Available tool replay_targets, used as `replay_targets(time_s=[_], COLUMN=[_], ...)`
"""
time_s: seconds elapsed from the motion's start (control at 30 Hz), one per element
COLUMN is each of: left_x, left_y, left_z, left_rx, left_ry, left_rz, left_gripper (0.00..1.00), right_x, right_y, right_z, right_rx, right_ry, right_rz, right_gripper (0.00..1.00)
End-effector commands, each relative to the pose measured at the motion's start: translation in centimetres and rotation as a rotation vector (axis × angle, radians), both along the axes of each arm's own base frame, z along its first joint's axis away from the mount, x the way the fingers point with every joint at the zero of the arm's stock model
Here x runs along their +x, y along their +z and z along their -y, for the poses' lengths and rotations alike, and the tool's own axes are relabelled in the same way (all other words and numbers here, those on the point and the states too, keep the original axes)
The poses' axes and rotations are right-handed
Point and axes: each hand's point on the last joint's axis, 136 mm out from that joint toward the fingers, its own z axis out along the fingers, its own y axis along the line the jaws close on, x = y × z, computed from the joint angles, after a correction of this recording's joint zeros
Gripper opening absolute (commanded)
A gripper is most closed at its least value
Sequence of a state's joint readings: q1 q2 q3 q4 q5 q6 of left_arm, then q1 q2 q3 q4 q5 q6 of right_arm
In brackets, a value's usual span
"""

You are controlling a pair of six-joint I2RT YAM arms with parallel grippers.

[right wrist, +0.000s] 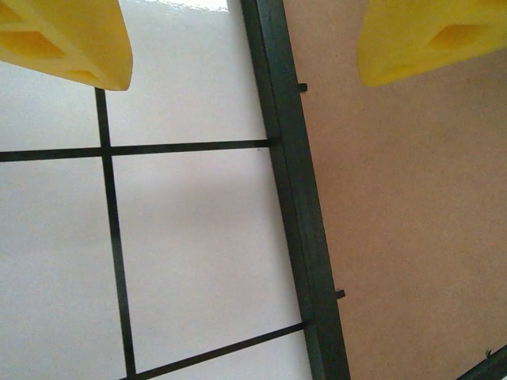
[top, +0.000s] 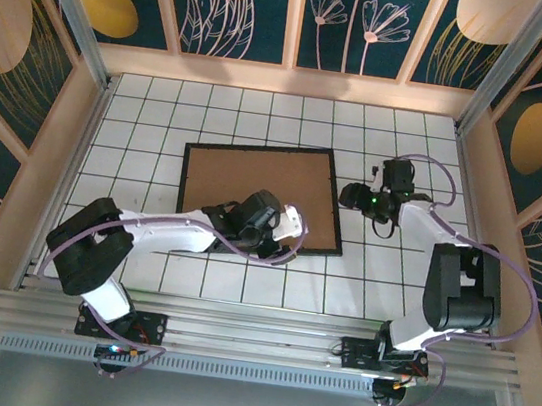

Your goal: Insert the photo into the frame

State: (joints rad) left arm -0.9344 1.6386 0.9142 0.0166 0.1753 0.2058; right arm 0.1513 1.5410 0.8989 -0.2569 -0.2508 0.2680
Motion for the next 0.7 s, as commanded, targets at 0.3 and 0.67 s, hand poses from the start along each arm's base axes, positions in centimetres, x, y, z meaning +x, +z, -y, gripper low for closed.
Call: replay_targets(time_s=[0.3,0.67], left_x=[0.6,0.6], left_y=[-4.2,-6.2], left_z=[0.4,1.1], left_rx=[0.271,0.305], left_ry=[-0.274,-0.326], left_rz=[0.113,0.088], left_gripper=[0.69,0.61], right_x=[-0.9,-1.2], right_y=[-0.1,-0.9], right_z=[0.5,0.6], right_rx=[0.021,0.04], right_ry=[-0.005,0.001], right_rz=[0.027,0.004], right_gripper=[0.73,0.7])
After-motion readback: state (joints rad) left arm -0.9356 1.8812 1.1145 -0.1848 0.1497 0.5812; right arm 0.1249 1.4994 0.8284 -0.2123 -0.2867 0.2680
